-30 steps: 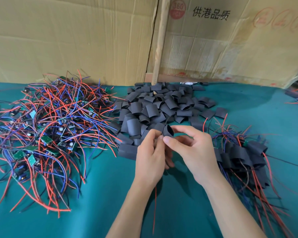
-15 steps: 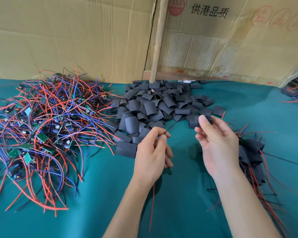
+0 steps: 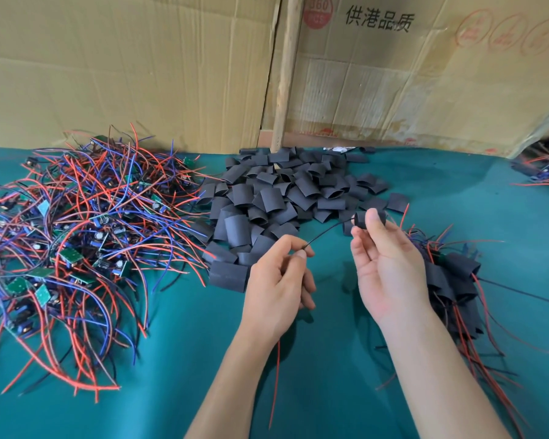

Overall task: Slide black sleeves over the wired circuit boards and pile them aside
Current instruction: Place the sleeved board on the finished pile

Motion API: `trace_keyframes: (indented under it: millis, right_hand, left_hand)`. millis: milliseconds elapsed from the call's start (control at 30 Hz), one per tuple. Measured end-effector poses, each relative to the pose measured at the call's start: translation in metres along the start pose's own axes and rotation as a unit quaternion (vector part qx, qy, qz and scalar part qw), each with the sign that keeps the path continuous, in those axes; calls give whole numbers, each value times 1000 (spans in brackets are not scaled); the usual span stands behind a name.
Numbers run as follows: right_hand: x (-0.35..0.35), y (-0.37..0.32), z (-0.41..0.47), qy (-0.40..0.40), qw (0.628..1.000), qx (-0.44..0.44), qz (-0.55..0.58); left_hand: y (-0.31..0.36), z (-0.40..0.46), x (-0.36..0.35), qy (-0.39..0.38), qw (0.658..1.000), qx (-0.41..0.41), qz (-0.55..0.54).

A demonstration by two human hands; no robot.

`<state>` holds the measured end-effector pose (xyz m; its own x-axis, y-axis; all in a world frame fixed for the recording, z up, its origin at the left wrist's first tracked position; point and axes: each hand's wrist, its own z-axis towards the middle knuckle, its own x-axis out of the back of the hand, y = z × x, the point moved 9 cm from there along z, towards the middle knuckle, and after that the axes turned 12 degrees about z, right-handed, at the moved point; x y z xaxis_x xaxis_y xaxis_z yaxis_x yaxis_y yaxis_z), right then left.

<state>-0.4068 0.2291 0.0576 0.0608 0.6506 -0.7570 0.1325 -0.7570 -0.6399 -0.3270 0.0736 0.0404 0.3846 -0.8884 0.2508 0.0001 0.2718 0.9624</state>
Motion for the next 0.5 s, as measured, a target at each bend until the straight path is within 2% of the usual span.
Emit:
trace_keyframes:
  millis: [167, 367, 500]
  right_hand:
    - [-10, 9, -2, -46, 997, -36, -41]
    - [-26, 33, -15, -147, 970, -85, -177]
    - [-30, 30, -15, -180, 943, -19, -279]
  left_hand:
    - [-1, 1, -2, -6, 1000, -5, 4]
    - [3, 0, -1, 2, 999, -31, 26]
    - [3, -1, -1, 2, 999, -36, 36]
